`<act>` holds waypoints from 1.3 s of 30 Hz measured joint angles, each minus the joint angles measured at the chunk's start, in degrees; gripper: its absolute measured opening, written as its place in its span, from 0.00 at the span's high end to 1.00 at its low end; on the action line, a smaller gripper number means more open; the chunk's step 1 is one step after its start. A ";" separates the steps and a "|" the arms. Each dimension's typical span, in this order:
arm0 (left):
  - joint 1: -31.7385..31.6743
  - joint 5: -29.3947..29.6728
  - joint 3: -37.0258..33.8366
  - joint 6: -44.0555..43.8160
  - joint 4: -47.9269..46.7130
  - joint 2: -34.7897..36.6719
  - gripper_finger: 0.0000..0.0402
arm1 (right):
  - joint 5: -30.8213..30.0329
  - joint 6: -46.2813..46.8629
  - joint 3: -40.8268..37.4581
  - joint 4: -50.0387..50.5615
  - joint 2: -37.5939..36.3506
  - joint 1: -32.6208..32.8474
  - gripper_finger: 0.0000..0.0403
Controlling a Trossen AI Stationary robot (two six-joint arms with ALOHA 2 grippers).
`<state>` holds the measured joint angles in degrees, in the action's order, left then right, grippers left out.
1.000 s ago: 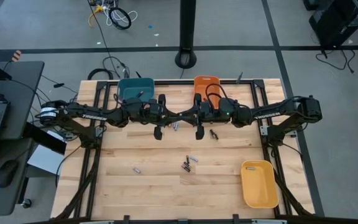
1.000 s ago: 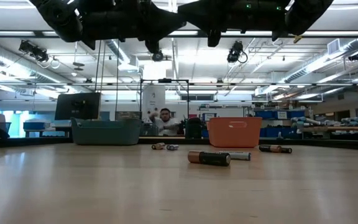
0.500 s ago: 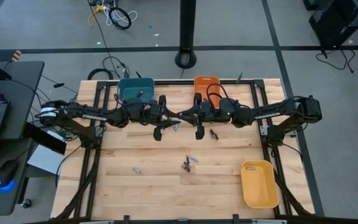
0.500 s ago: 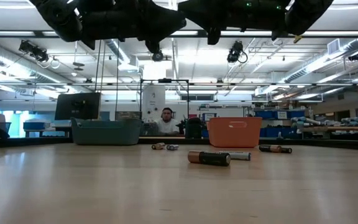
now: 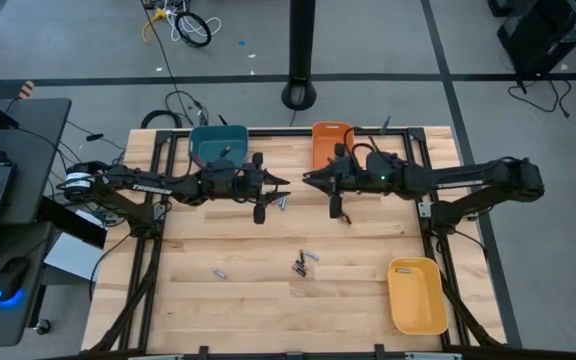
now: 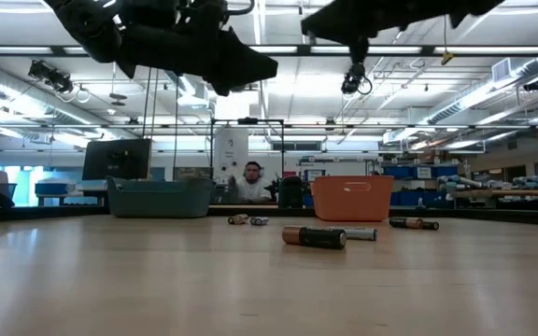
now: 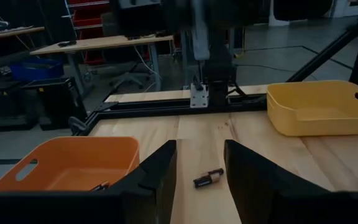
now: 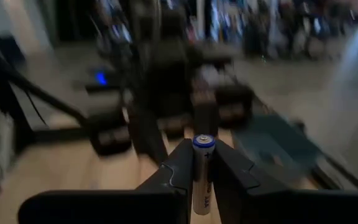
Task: Sort batteries
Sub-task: Put the silver battery into the yellow bin
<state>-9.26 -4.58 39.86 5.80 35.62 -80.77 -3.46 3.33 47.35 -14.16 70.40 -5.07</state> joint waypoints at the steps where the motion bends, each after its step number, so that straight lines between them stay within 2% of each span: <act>1: 0.00 0.00 0.00 0.00 -0.04 0.00 0.65 | -1.56 0.22 0.94 4.45 -0.74 0.76 0.88; 5: -0.11 0.02 0.00 0.28 -0.12 0.00 0.65 | -5.95 2.61 5.38 22.12 -1.75 4.30 0.88; 10: -0.11 0.03 0.00 0.63 -0.83 0.00 0.65 | -8.85 9.78 9.66 40.68 -1.50 9.15 0.88; 19: -1.02 0.05 0.00 1.82 -0.95 0.00 0.65 | -9.08 32.69 11.50 61.63 -1.48 18.77 0.88; 22: -1.72 0.06 0.00 2.79 -0.95 0.00 0.65 | -8.81 40.02 11.88 67.31 -1.48 22.18 0.88; 28: -3.02 0.04 0.00 2.97 -2.77 0.00 0.65 | -4.16 49.59 11.87 76.14 -1.45 30.51 0.88; 35: -4.35 -0.28 0.00 2.97 -4.51 -0.02 0.65 | -1.91 62.45 11.85 79.93 0.44 44.67 0.88; 39: -4.29 -1.18 0.00 3.08 -4.31 -0.02 0.65 | -0.93 66.16 10.79 80.83 1.88 50.31 0.88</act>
<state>-13.55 -5.76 39.86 8.88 31.31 -80.79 -4.39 69.48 58.14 66.67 72.28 45.24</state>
